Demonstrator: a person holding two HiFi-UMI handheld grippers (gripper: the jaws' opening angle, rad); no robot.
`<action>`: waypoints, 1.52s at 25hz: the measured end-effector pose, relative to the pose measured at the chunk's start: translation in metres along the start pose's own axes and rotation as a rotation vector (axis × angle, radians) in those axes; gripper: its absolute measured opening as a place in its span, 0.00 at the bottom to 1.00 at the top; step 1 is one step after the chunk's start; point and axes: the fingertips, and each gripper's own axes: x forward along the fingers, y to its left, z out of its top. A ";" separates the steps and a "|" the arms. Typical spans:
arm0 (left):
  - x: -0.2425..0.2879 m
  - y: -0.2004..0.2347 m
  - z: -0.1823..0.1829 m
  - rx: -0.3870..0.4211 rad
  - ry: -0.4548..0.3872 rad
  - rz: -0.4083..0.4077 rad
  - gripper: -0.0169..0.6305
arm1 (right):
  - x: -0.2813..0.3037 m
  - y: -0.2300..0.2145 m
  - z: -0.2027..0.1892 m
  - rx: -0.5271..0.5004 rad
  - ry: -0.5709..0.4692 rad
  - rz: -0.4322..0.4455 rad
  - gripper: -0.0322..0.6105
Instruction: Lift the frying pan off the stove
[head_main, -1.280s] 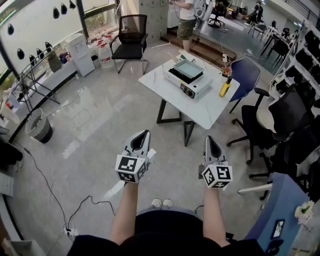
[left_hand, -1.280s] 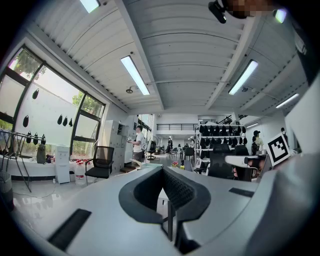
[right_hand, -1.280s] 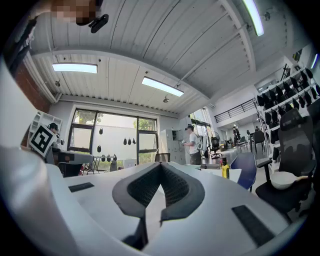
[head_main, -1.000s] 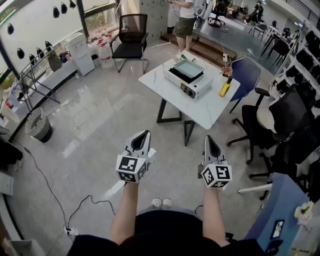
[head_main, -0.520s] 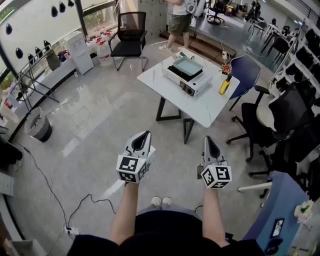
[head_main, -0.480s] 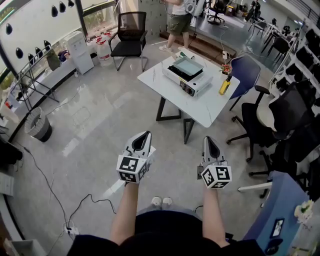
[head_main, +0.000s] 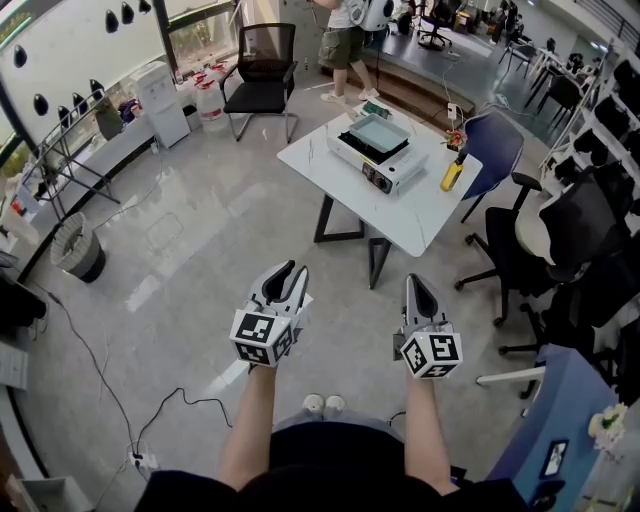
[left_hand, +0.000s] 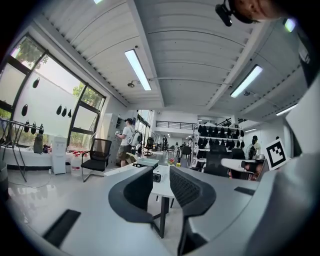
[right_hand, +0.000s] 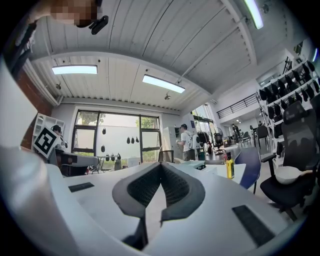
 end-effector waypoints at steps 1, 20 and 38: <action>0.000 0.001 0.001 -0.004 -0.002 0.001 0.21 | 0.001 0.000 0.000 0.000 0.001 0.001 0.05; -0.003 0.042 -0.008 -0.034 -0.004 0.022 0.45 | 0.029 0.014 -0.018 0.007 0.023 0.002 0.05; 0.032 0.109 -0.006 -0.031 -0.009 0.040 0.45 | 0.097 -0.001 -0.025 0.028 -0.015 -0.030 0.05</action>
